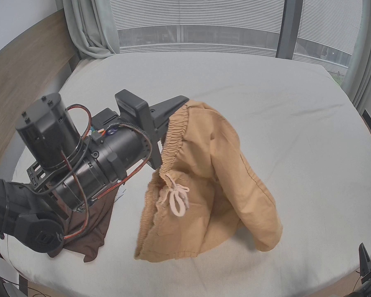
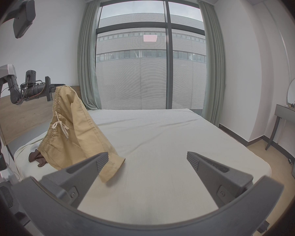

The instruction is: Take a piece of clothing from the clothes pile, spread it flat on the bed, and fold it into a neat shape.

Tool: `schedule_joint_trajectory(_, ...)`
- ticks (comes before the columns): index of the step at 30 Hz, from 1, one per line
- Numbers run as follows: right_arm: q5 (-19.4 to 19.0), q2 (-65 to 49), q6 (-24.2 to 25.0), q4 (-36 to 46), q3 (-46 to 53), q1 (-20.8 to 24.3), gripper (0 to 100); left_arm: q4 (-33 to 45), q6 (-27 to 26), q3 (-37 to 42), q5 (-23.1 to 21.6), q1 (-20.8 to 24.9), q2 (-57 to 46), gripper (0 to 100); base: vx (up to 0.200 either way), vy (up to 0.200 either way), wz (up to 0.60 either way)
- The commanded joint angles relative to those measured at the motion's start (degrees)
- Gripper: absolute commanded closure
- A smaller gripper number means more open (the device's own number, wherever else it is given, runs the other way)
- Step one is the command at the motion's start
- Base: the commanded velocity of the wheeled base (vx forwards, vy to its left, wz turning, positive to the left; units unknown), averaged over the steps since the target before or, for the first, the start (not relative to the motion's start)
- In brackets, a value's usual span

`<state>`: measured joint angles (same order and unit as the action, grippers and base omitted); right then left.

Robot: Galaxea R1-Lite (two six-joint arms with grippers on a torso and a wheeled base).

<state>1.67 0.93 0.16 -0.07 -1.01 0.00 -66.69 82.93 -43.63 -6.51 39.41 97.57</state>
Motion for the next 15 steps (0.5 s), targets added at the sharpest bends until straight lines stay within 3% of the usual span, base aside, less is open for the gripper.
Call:
schedule_joint_trajectory(1,0.00,-0.93,0.02,-0.01,1.01,0.00,0,-2.04,-0.49,3.38,-0.96,-3.73,-0.45,100,0.000,0.000,0.00)
schedule_joint_trajectory(10,0.00,-0.93,0.02,-0.01,1.01,0.00,0,-5.90,-1.63,7.59,-5.79,-10.14,-1.25,100,0.000,0.000,0.00)
schedule_joint_trajectory(15,0.00,-0.93,0.02,-0.01,1.01,0.00,0,-7.66,-4.89,11.29,-11.60,-14.71,-1.60,100,0.000,0.000,0.00)
